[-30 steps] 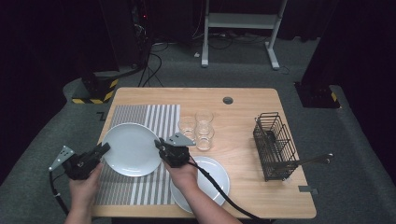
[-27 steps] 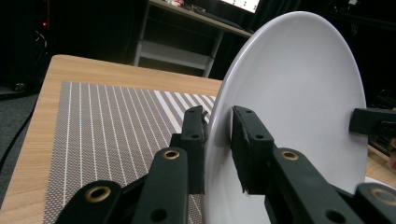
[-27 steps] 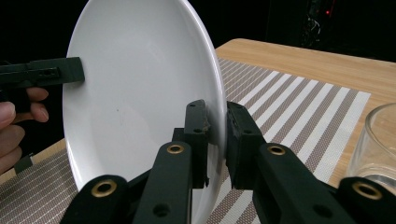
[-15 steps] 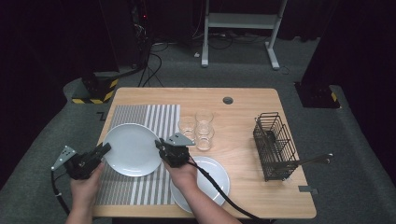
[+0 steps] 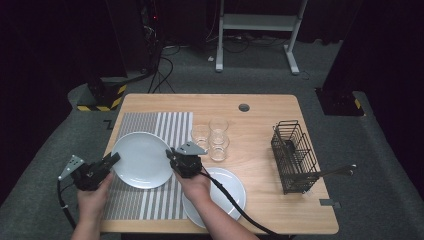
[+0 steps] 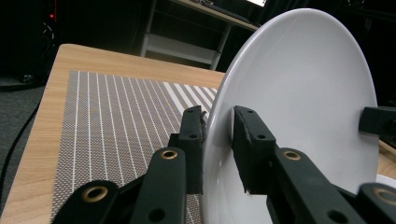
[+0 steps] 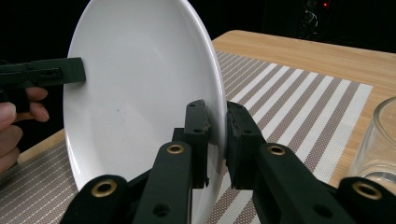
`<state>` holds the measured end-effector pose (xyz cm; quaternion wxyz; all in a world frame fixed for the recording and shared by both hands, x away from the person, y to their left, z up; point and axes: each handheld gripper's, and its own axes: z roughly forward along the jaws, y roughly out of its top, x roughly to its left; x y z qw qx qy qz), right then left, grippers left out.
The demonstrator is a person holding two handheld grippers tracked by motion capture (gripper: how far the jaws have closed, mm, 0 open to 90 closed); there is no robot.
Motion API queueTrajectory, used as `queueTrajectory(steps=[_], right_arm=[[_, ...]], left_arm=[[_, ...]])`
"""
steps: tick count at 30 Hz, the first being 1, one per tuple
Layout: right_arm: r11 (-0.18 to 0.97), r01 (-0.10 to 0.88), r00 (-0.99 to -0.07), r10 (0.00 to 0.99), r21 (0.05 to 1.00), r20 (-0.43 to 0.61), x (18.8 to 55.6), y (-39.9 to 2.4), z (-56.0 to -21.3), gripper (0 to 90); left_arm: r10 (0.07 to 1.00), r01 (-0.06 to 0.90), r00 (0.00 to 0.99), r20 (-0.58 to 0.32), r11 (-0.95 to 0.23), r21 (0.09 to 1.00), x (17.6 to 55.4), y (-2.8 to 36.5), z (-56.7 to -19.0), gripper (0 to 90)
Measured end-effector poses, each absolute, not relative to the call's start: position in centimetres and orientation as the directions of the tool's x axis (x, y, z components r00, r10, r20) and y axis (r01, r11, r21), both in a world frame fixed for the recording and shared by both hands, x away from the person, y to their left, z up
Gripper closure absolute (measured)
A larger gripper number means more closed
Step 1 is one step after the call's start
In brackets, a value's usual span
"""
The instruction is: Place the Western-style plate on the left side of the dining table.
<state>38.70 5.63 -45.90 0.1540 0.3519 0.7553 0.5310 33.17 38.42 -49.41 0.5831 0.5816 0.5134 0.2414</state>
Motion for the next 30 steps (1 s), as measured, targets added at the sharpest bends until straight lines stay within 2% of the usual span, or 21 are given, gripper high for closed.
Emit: queueTrajectory(steps=[30], right_arm=[[0.221, 0.419, -0.67, 0.73, 0.88, 0.136, 41.3, 6.5, -47.3, 77.3]], left_arm=[[0.872, 0.373, 0.321, -0.368, 0.241, 0.896, 35.4, 38.5, -51.4, 75.2]])
